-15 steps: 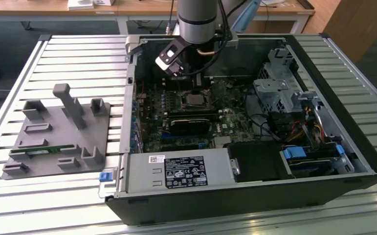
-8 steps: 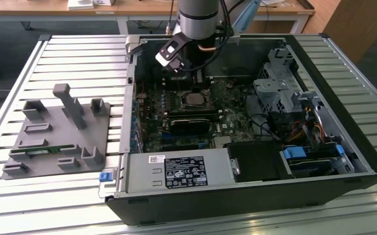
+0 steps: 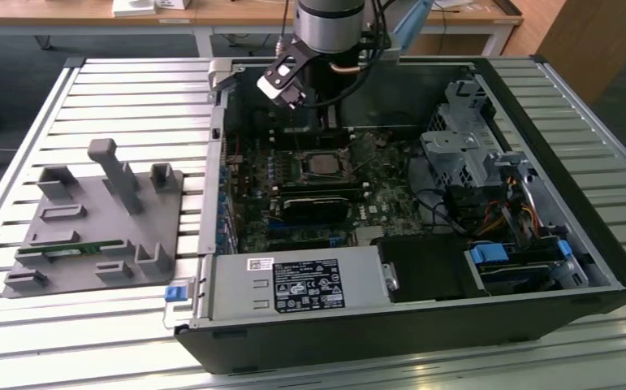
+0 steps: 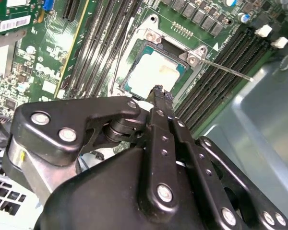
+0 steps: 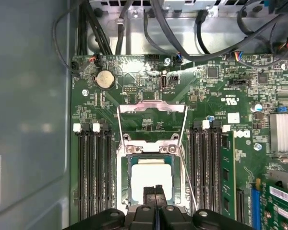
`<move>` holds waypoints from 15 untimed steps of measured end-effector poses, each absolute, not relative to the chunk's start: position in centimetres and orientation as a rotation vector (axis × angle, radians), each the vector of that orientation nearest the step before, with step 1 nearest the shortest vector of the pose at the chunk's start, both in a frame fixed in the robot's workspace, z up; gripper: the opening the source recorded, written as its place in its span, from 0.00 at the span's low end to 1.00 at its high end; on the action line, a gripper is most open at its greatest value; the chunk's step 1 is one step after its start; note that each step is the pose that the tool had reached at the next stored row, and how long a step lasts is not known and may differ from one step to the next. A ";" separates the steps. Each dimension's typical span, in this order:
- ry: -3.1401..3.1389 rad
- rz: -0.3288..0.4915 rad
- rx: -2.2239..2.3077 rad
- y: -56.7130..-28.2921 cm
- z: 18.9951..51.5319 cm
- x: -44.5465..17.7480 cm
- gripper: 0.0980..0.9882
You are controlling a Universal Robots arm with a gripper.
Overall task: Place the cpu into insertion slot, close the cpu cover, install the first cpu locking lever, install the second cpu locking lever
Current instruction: 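Close the cpu cover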
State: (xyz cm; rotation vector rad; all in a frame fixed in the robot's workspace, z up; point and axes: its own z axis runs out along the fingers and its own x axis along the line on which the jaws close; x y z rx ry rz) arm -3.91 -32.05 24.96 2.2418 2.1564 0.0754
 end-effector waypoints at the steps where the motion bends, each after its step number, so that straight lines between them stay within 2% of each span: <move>1: 2.157 0.075 2.242 -32.0 25.3 -3.9 0.01; 5: 2.158 0.072 2.244 -32.0 26.6 -3.9 0.01; 15: 2.158 0.066 2.247 -33.5 26.7 -3.5 0.01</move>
